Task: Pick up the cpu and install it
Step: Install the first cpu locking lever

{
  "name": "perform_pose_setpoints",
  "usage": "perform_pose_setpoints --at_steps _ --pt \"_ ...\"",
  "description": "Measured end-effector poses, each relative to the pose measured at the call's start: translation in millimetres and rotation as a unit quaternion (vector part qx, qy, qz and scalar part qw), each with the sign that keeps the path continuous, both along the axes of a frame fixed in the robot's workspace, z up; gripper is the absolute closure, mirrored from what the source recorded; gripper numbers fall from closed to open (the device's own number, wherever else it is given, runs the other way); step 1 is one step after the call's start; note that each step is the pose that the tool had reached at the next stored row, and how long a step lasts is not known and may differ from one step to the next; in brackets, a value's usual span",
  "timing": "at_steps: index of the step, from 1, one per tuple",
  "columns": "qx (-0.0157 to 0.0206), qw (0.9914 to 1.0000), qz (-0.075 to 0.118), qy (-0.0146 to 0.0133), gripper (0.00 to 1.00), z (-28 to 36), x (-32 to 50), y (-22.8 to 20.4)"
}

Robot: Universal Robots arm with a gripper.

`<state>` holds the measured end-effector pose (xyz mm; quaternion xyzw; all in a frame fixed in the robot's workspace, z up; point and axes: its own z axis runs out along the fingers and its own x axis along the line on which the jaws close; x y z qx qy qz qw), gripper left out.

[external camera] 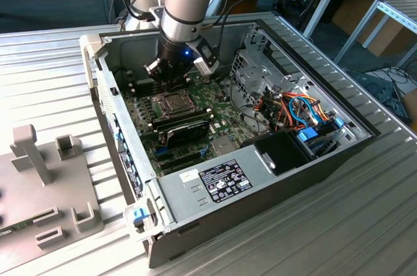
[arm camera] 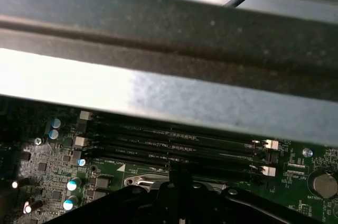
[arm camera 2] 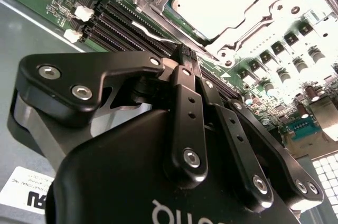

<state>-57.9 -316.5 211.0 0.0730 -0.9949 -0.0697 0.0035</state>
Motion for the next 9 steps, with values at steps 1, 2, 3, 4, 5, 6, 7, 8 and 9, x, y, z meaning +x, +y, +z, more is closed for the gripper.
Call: perform_pose_setpoints --at_steps 1,2,3,4,5,6,7,8,9 --pt "0.0000 1.00000 0.000 0.0000 0.89 0.0 0.0 0.0" --pt "-0.0001 1.00000 0.000 0.0000 0.89 -0.2 0.2 0.0" --pt "-0.0001 1.00000 0.000 0.0001 0.89 -0.3 0.5 0.0" --pt "-0.0002 1.00000 0.000 0.0001 0.89 -0.5 0.9 0.1" --pt "-0.0003 1.00000 0.000 0.0000 0.89 -0.7 1.3 0.0" --pt "-0.0005 1.00000 0.000 0.0000 0.89 -0.8 1.8 0.1" --pt "-0.0012 1.00000 0.000 0.0000 0.89 -1.1 2.8 0.1" --pt "-0.0019 1.00000 0.000 0.0000 0.89 -1.4 3.7 0.0" --pt "-0.0024 1.00000 0.000 0.0000 0.89 -1.6 4.3 0.1"
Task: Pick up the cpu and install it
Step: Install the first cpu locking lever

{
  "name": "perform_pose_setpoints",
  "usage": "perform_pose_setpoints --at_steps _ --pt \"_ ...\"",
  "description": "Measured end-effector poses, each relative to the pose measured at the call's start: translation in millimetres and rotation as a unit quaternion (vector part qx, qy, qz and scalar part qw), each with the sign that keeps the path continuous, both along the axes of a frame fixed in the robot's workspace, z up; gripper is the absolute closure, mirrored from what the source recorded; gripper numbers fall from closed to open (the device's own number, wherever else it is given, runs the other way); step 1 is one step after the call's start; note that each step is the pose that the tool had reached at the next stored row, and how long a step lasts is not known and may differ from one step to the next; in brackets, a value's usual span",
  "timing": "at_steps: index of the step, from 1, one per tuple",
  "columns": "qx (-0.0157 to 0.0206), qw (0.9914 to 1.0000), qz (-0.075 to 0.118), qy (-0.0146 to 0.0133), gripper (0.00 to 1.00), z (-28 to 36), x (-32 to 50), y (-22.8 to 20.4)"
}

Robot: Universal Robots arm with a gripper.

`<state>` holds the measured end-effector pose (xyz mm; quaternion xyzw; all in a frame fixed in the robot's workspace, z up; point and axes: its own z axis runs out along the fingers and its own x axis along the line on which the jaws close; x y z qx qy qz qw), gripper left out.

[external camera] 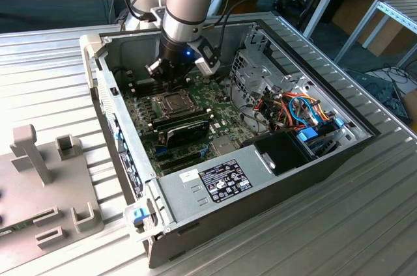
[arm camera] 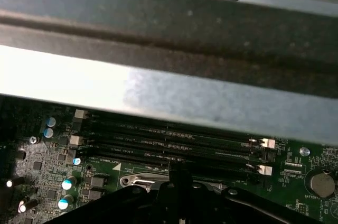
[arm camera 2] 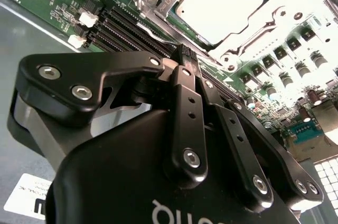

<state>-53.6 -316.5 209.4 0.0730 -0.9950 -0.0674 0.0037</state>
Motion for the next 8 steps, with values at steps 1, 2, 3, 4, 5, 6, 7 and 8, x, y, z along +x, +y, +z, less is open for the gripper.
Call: perform_pose_setpoints --at_steps 1,2,3,4,5,6,7,8 --pt "-0.0005 1.00000 0.000 0.0000 0.89 -0.3 0.6 0.0" --pt "-0.0011 1.00000 0.000 0.0000 0.89 -0.6 1.0 0.0" --pt "-0.0017 1.00000 0.000 0.0000 0.89 -0.9 1.3 0.0" --pt "-0.0024 1.00000 0.000 -0.0001 0.89 -1.2 1.5 0.0" --pt "-0.0031 1.00000 0.000 0.0000 0.89 -1.5 1.7 0.0" --pt "-0.0037 0.99999 0.000 -0.0001 0.89 -1.8 1.9 0.0" --pt "-0.0042 0.99999 0.000 -0.0001 0.89 -2.3 2.0 0.0" --pt "-0.0047 0.99999 0.000 0.0000 0.89 -2.7 2.1 0.0"
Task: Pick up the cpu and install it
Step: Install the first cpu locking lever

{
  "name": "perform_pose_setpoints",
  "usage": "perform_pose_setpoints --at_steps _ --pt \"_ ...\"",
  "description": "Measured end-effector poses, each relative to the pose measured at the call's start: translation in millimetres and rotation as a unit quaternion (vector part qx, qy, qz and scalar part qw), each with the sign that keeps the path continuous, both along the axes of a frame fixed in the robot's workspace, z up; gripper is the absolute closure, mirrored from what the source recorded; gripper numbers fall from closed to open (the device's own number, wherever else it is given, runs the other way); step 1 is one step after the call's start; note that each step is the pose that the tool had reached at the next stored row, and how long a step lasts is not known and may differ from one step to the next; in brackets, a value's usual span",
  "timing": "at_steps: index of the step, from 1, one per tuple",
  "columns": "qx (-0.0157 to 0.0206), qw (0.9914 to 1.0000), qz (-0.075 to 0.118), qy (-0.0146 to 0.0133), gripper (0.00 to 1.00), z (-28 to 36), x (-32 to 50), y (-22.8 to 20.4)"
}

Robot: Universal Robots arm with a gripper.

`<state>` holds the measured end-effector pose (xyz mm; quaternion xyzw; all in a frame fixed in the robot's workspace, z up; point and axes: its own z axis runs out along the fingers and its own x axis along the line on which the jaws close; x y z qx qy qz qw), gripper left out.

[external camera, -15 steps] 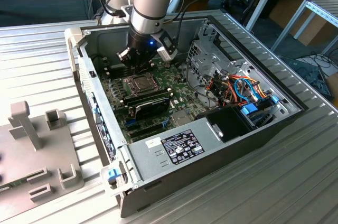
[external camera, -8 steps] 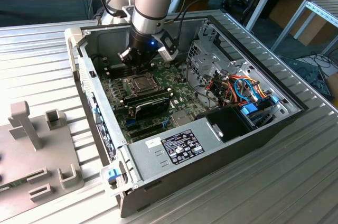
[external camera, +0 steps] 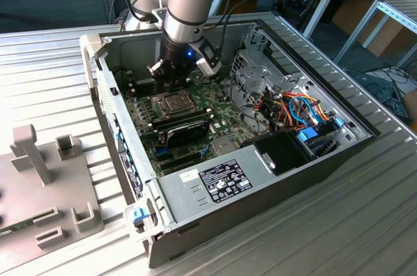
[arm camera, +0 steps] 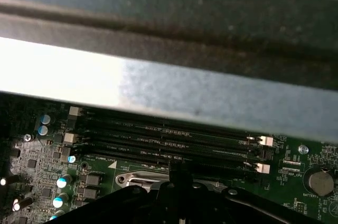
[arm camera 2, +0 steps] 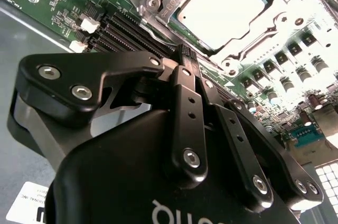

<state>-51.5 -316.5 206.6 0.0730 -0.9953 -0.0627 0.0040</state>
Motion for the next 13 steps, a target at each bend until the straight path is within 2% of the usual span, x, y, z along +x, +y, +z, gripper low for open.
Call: perform_pose_setpoints --at_steps 6,10,13 --pt "-0.0004 1.00000 0.000 0.0000 0.89 -0.8 0.0 1.2" --pt "-0.0008 1.00000 0.000 0.0000 0.89 -1.1 0.0 5.7" --pt "-0.0011 1.00000 0.000 0.0000 0.89 -1.4 0.1 7.5"
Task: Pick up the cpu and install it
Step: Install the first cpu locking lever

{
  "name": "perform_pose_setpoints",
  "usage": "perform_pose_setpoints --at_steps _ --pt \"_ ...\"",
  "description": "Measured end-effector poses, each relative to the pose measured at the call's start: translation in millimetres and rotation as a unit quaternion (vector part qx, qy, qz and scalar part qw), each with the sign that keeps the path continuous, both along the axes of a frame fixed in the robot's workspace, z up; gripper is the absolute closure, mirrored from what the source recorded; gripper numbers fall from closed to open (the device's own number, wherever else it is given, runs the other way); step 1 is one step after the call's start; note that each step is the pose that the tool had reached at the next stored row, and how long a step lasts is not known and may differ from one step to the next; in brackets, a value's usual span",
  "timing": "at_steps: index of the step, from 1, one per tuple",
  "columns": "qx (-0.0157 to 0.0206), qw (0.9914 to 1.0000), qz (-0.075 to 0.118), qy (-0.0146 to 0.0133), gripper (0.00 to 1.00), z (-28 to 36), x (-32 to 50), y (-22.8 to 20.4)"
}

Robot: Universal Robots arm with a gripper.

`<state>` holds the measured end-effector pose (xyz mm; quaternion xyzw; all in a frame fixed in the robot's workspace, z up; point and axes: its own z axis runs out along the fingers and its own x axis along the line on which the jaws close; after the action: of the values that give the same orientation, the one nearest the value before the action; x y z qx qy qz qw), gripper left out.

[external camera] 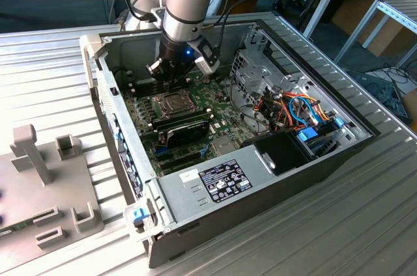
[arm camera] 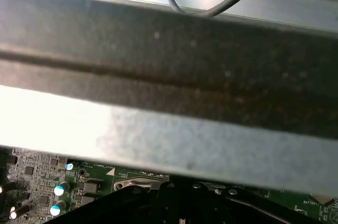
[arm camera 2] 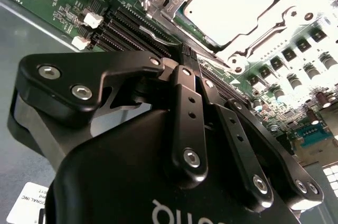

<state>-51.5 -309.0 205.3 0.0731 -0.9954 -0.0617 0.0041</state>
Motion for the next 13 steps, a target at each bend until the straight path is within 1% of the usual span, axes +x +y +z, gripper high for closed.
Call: perform_pose_setpoints --at_steps 4,6,8,13 --pt "-0.0002 1.00000 0.000 0.0000 0.89 -0.2 0.0 0.2" --pt "-0.0010 1.00000 0.000 0.0000 0.89 -0.3 0.1 0.2" --pt "-0.0027 1.00000 0.000 0.0000 0.89 -0.4 0.4 0.2" --pt "-0.0088 0.99996 0.000 -0.0001 0.89 -1.0 1.4 0.2"
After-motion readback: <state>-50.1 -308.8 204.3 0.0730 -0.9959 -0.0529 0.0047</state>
